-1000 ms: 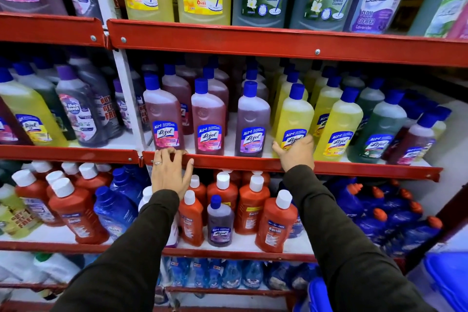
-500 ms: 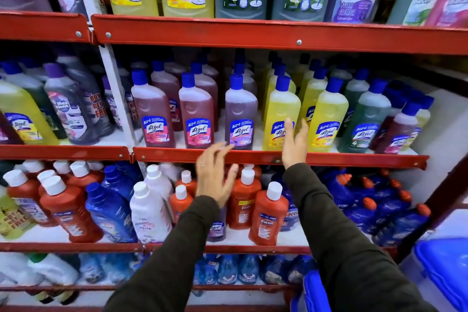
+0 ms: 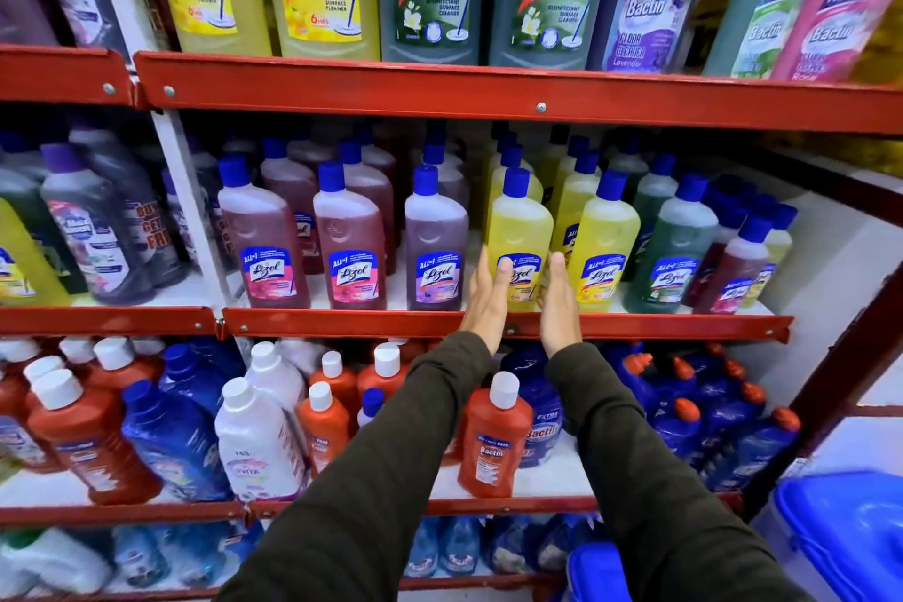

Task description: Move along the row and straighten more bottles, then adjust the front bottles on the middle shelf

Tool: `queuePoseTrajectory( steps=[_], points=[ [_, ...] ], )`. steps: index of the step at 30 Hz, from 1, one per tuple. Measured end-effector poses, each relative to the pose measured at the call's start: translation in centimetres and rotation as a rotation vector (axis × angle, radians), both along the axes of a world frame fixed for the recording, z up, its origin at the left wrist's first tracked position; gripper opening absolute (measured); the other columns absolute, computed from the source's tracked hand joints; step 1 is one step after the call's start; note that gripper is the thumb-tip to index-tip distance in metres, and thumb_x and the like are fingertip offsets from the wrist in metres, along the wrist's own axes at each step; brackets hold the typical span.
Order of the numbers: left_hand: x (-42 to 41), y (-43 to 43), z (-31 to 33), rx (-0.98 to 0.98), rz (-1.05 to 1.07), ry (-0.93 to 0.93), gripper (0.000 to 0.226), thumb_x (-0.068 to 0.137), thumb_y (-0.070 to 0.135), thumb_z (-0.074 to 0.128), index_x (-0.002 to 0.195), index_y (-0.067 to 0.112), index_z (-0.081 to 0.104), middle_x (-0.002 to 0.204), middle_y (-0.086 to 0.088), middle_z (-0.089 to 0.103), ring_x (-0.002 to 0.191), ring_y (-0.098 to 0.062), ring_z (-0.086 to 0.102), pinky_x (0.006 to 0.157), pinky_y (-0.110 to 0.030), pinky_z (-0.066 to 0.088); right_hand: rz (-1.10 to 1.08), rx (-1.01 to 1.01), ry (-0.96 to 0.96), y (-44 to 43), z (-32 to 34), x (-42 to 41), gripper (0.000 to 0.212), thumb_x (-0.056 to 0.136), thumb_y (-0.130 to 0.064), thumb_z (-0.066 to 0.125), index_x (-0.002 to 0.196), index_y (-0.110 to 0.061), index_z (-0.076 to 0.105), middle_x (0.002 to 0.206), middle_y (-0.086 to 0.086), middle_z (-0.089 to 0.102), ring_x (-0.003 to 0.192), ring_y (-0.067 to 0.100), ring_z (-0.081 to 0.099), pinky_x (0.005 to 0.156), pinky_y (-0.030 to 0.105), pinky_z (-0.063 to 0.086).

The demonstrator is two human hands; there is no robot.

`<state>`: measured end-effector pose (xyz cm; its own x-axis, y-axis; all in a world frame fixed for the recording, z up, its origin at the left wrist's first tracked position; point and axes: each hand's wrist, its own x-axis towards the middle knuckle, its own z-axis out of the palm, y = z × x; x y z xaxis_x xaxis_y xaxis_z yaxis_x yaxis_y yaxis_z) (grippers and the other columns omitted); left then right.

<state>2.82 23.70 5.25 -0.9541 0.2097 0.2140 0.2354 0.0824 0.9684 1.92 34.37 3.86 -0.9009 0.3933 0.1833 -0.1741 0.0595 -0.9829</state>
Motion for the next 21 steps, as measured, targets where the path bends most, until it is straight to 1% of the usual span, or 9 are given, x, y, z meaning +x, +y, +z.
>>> queuePoseTrajectory(
  steps=[2,5,7,10,12,14,17,19,21],
  points=[
    [0.1,0.0,0.3,-0.01,0.003,-0.023,0.078,0.093,0.068,0.025,0.16,0.031,0.008,0.168,-0.001,0.013,0.153,-0.017,0.015,0.125,-0.042,0.014,0.012,0.001,0.009,0.2,-0.3,-0.1,0.079,0.082,-0.08,0.032,0.142,-0.03,0.043,0.145,-0.007,0.052,0.134,0.008,0.048,0.117,0.042,0.034],
    [0.2,0.3,0.4,-0.039,-0.014,-0.007,0.065,0.104,0.056,0.027,0.16,0.03,0.007,0.168,-0.002,0.012,0.149,-0.014,0.016,0.112,-0.027,0.013,0.033,-0.003,0.01,0.3,-0.4,-0.2,0.082,0.08,-0.081,0.034,0.144,-0.029,0.042,0.147,-0.008,0.049,0.136,0.008,0.045,0.118,0.042,0.032],
    [0.3,0.3,0.3,-0.042,-0.012,0.014,0.063,0.105,0.052,0.027,0.16,0.029,0.007,0.168,-0.002,0.013,0.145,-0.009,0.017,0.105,-0.025,0.015,0.033,0.003,0.002,0.3,-0.3,-0.2,0.084,0.079,-0.082,0.035,0.144,-0.03,0.041,0.148,-0.009,0.048,0.137,0.007,0.044,0.118,0.042,0.031],
    [0.0,0.3,-0.2,-0.044,-0.002,0.023,0.064,0.104,0.055,0.026,0.16,0.03,0.008,0.167,-0.002,0.015,0.15,-0.019,0.021,0.112,-0.03,0.021,0.043,0.021,0.011,0.2,0.0,0.2,0.084,0.079,-0.08,0.035,0.143,-0.027,0.042,0.145,-0.008,0.051,0.134,0.007,0.047,0.117,0.041,0.033],
    [-0.3,0.2,-0.8,-0.051,0.007,0.033,0.065,0.103,0.058,0.027,0.16,0.031,0.01,0.167,-0.002,0.016,0.15,-0.017,0.02,0.113,-0.031,0.02,0.018,0.055,0.01,-0.1,0.2,0.7,0.081,0.082,-0.078,0.032,0.145,-0.026,0.04,0.148,-0.006,0.047,0.137,0.009,0.043,0.118,0.041,0.031],
    [0.2,-0.3,-1.3,-0.032,0.055,0.119,0.066,0.1,0.061,0.031,0.158,0.031,0.02,0.164,-0.002,0.026,0.146,-0.009,0.026,0.117,-0.03,0.025,-0.107,0.118,0.038,-0.7,0.4,1.2,0.069,0.093,-0.065,0.03,0.147,-0.024,0.035,0.153,-0.004,0.037,0.141,0.006,0.034,0.12,0.034,0.026],
    [1.1,-2.0,-1.7,-0.029,0.279,0.342,0.053,0.1,0.05,0.033,0.146,0.025,0.044,0.147,0.0,0.049,0.133,-0.002,0.044,0.111,-0.033,0.041,-0.332,0.127,0.21,-2.3,0.5,1.9,0.044,0.102,-0.035,0.036,0.14,-0.014,0.042,0.133,-0.001,0.042,0.117,-0.014,0.041,0.104,0.011,0.035],
    [1.0,-3.4,-1.5,-0.025,0.476,0.441,0.045,0.102,0.04,0.035,0.142,0.024,0.048,0.143,0.004,0.049,0.133,-0.008,0.044,0.112,-0.037,0.035,-0.345,0.124,0.298,-3.8,0.6,2.6,0.035,0.101,-0.031,0.037,0.13,-0.014,0.049,0.124,-0.002,0.048,0.112,0.0,0.05,0.103,0.03,0.045],
    [0.6,-4.7,-1.0,0.063,0.596,0.511,0.049,0.101,0.039,0.037,0.146,0.021,0.044,0.147,0.001,0.044,0.138,-0.013,0.039,0.114,-0.034,0.027,-0.208,0.174,0.25,-5.9,0.5,2.8,0.037,0.1,-0.036,0.035,0.128,-0.018,0.051,0.127,0.001,0.054,0.116,0.014,0.054,0.101,0.045,0.047]
  ],
)
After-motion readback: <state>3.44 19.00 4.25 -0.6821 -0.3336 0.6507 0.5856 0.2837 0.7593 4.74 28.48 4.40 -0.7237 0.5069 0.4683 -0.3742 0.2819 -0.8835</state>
